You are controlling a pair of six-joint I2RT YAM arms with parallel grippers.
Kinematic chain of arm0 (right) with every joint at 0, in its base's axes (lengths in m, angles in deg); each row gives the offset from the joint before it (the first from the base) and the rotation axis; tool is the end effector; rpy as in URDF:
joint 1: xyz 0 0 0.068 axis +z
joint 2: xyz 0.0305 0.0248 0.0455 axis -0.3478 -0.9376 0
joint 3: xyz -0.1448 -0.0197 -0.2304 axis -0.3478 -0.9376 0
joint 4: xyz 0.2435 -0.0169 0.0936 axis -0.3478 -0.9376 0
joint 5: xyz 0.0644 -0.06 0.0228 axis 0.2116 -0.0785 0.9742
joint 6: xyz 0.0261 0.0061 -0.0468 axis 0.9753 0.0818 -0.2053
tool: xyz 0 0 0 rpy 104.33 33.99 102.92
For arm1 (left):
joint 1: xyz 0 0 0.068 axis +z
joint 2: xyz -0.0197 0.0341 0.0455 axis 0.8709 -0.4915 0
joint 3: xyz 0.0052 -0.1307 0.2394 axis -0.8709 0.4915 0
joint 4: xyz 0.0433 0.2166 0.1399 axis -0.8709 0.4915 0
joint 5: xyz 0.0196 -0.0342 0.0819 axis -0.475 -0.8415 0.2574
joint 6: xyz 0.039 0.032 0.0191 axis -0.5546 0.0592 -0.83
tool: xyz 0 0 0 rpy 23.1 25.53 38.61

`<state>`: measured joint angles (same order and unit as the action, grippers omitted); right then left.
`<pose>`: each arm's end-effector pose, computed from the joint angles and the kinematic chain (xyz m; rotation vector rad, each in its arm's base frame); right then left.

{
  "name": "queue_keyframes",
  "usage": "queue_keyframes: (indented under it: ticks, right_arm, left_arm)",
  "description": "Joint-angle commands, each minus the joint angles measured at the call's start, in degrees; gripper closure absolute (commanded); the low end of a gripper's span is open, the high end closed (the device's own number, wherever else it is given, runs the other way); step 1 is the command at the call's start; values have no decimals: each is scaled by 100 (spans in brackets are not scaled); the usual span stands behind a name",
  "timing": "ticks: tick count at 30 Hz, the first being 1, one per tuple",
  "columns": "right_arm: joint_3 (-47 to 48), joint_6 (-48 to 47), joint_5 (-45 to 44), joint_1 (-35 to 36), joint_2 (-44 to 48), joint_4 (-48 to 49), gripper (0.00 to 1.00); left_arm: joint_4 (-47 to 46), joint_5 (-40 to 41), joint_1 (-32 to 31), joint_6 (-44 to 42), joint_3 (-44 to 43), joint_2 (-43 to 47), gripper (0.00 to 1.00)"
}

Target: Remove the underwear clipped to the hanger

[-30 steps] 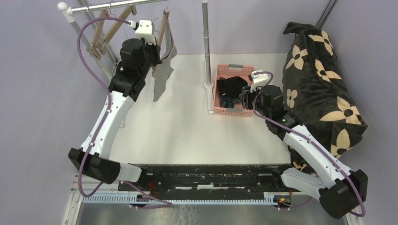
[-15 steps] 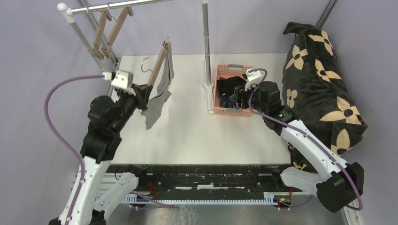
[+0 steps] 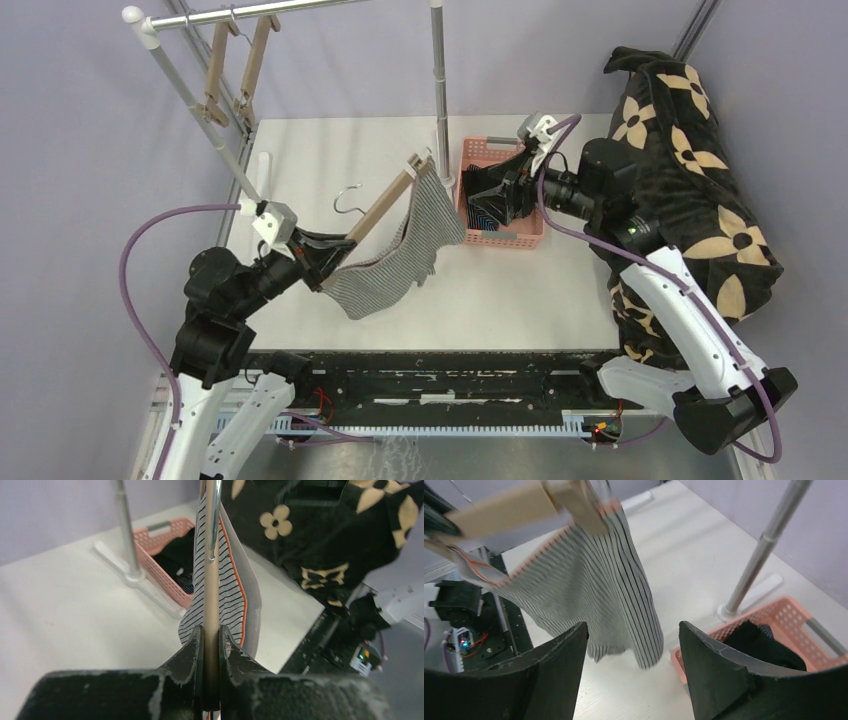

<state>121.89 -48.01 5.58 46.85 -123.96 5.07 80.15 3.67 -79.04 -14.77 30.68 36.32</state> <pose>0.2081 0.1237 0.4159 -0.7621 1.6230 0.8137 0.0796 -0.0437 0.4014 0.5177 1.5241 -0.7336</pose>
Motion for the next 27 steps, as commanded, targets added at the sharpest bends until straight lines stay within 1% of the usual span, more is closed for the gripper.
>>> queue_keyframes:
  ticks: [1,3,7,11,16,23,27]
  right_arm:
    - [800,-267,1381,-99,101,-285,25]
    - [843,-207,1613,-117,161,-219,24]
    - [798,23,2172,-137,187,131,23]
    - [854,297,2765,-146,-4,339,23]
    - [837,688,3582,-142,-207,803,23]
    - [843,894,3816,-148,-339,980,24]
    - [807,1068,3836,-140,-364,1200,25]
  left_arm:
    - [-635,-1170,-8,363,326,121,97]
    - [-680,-1325,-6,334,390,126,97]
    - [-926,-1974,-2,465,472,90,97]
    - [-1043,-2008,-6,466,428,133,97]
    - [-1552,-2451,-9,769,493,-60,97]
    - [-2030,-2581,-6,1054,632,-247,97]
    - [-2140,-2574,1,1121,697,-350,97]
